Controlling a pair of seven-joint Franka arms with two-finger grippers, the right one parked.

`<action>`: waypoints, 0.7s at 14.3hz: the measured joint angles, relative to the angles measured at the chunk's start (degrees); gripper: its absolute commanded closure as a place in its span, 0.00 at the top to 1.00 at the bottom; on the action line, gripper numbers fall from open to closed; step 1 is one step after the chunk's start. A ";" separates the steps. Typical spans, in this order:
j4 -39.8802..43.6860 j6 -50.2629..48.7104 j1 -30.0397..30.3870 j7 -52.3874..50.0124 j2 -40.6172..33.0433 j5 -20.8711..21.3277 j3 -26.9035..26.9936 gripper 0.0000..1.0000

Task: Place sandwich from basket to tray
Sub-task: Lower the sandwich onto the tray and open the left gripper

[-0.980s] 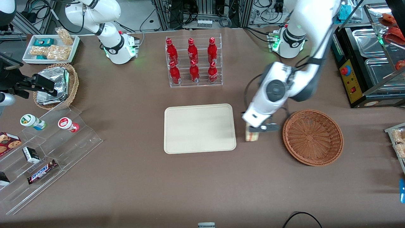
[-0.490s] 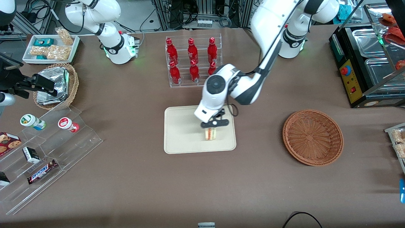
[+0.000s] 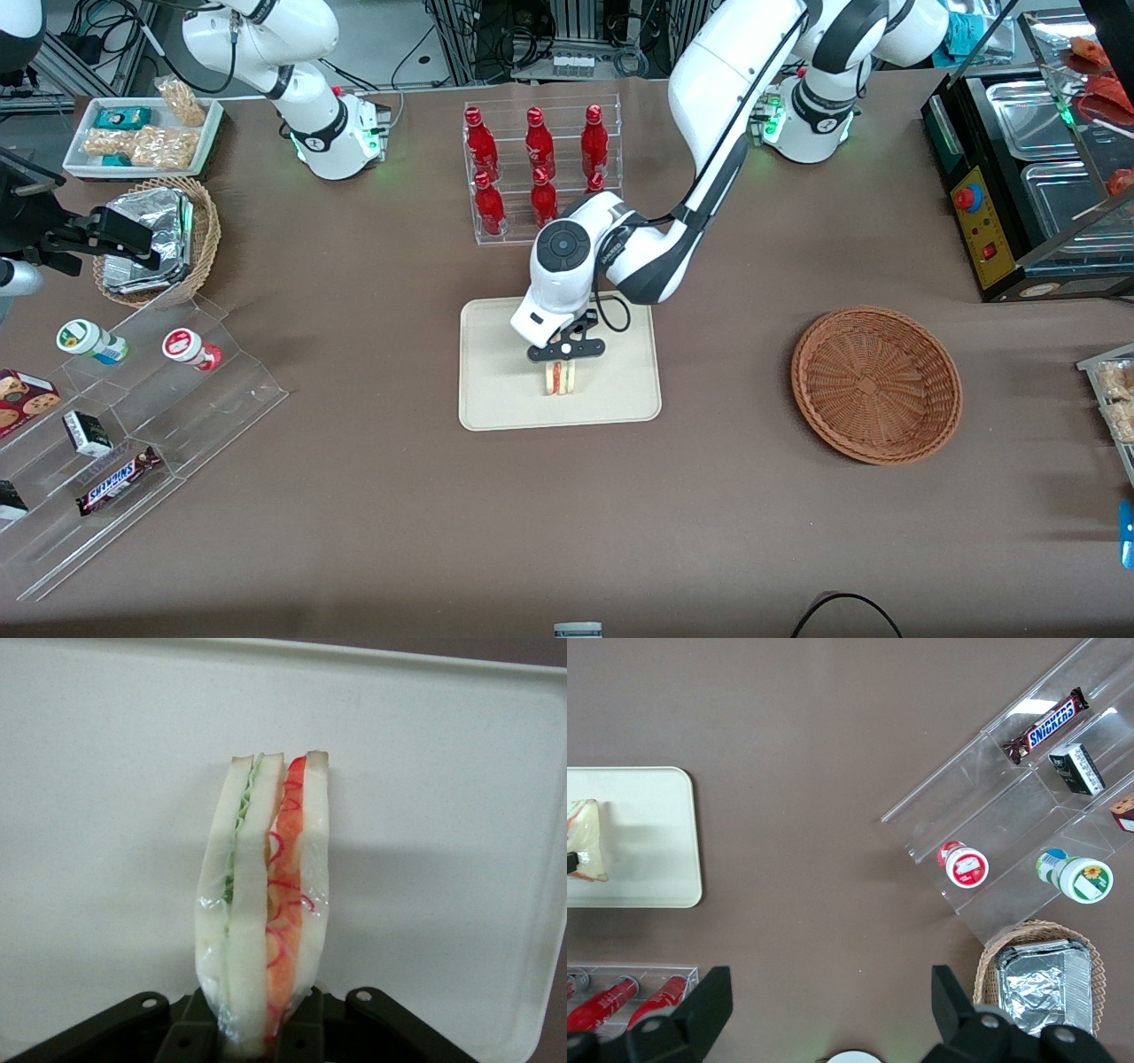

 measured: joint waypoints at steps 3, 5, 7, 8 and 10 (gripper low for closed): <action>0.73 -0.03 -0.28 -0.39 1.45 0.00 0.00 1.00; 0.89 -0.15 -0.56 -2.98 1.55 0.00 0.00 1.00; 1.17 -0.26 -1.16 -6.06 1.55 0.02 0.01 1.00; 1.55 -0.63 -1.37 -6.73 1.52 0.02 0.02 1.00; 2.41 -2.29 -1.49 -7.22 1.04 0.03 0.18 1.00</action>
